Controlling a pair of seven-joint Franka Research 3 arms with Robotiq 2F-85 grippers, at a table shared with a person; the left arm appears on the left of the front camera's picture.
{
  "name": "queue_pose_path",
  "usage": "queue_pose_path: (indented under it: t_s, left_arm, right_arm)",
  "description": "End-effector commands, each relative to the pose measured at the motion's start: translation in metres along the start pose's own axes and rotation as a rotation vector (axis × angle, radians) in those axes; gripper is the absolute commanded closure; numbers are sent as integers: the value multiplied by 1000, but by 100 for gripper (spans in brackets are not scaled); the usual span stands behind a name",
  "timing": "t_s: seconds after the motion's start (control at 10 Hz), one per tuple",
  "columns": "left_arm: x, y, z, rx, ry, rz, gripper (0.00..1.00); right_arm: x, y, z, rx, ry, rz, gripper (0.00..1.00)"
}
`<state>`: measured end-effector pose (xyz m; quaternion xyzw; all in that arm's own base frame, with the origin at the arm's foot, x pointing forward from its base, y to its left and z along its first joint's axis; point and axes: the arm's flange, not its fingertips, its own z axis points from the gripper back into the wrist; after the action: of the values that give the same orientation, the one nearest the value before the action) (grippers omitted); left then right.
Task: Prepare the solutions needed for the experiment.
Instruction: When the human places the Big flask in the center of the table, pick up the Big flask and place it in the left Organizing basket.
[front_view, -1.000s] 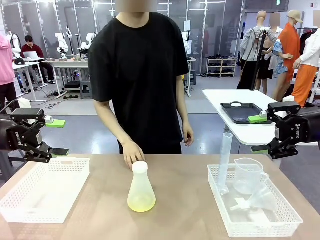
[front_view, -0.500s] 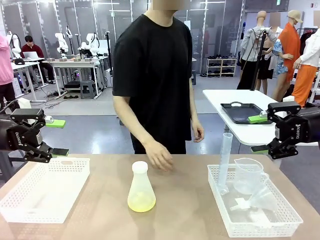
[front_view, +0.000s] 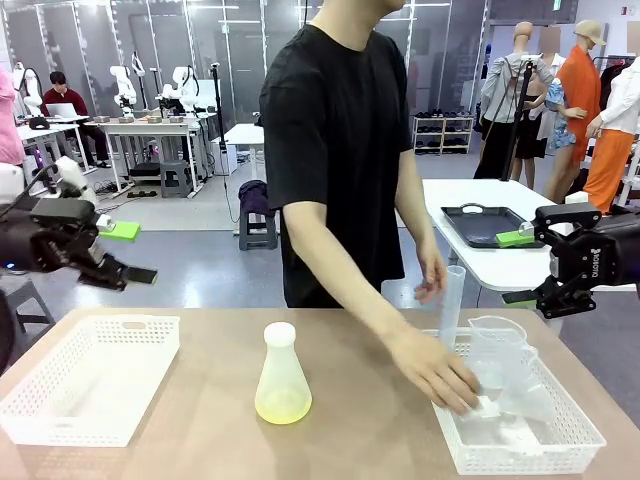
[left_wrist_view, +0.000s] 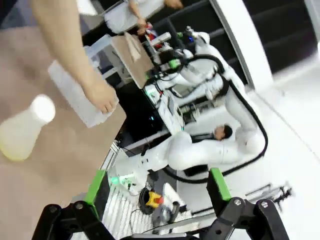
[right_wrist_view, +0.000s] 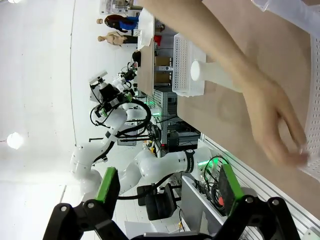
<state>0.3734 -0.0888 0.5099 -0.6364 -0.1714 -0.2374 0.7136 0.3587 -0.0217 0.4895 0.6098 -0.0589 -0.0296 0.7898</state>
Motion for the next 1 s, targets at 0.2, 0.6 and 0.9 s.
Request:
queue_pose_path:
  t_s: [0.2,0.6,0.9]
  left_arm:
    - [41,27,-28,-34,58,-329,0]
    - [36,20,-24,-31,80,-306,0]
    - [36,20,-24,-31,80,-306,0]
  right_arm:
    - [0,0,0,9,0,2,0]
    - [0,0,0,9,0,2,0]
    - [0,0,0,9,0,2,0]
